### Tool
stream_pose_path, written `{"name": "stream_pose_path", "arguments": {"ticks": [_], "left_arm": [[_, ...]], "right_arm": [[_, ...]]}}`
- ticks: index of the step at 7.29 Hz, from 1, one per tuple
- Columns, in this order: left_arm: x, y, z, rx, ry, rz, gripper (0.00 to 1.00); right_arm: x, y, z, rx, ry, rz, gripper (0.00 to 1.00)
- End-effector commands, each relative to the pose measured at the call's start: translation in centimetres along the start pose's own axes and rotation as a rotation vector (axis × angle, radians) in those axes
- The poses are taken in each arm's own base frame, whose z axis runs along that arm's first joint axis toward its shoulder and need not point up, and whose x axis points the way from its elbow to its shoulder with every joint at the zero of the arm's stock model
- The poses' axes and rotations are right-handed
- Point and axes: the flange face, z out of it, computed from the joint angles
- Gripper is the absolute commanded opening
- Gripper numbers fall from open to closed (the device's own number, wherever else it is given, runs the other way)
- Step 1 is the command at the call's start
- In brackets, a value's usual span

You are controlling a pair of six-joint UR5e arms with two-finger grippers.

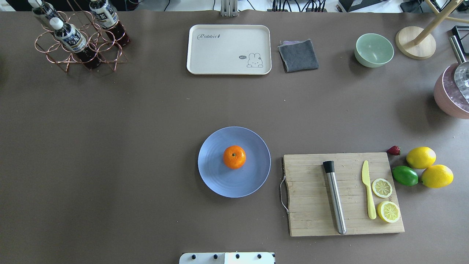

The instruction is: Pick orange to plate

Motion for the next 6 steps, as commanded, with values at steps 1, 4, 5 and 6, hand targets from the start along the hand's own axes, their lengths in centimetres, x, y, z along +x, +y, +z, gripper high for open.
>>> {"name": "stream_pose_path", "arguments": {"ticks": [1,4,5,6], "left_arm": [[-0.28,0.12,0.25,-0.005,-0.001,-0.006,0.97],[-0.25,0.11,0.20,-0.004,-0.004,-0.005,0.97],[-0.25,0.11,0.20,-0.004,-0.004,-0.006,0.97],[-0.31,0.12,0.25,-0.005,-0.004,-0.003,0.97]], "right_arm": [[0.01,-0.08,-0.04,0.001,0.003,0.000,1.00],[-0.15,0.43,-0.04,0.000,0.000,0.000,1.00],[-0.03,0.51,0.10,-0.009,0.007,0.006,1.00],[-0.78,-0.12,0.18,-0.037,0.002,0.003,1.00]]}}
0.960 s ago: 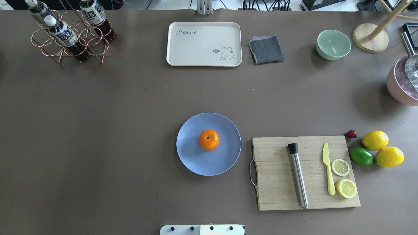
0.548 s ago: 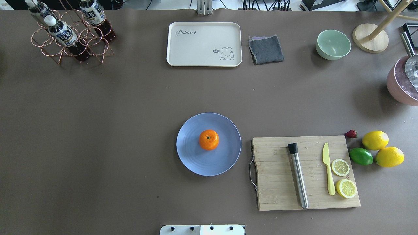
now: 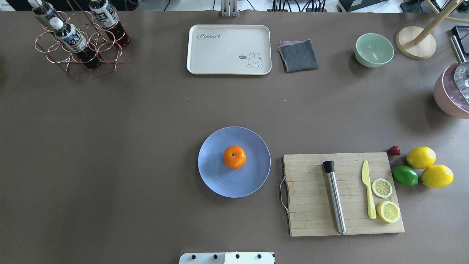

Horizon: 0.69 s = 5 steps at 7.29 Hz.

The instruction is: Pick orange to plate

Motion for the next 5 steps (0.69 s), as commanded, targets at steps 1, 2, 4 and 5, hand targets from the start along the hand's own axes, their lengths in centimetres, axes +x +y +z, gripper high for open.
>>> {"name": "stream_pose_path", "arguments": {"ticks": [1,2,4,5], "left_arm": [[0.0,0.0,0.0,0.000,0.001,0.003,0.97],[0.0,0.0,0.0,0.000,0.001,0.002,0.97],[-0.1,0.5,0.1,0.002,0.003,0.004,0.97],[-0.1,0.5,0.1,0.012,0.003,0.011,0.97]], "right_arm": [[-1.2,-0.7,0.5,-0.051,-0.003,-0.002,1.00],[-1.4,-1.0,0.6,-0.056,-0.003,-0.006,1.00],[-1.6,-1.6,0.7,-0.095,-0.012,-0.007,1.00],[-1.0,-1.9,-0.5,-0.092,-0.012,-0.005,1.00]]}}
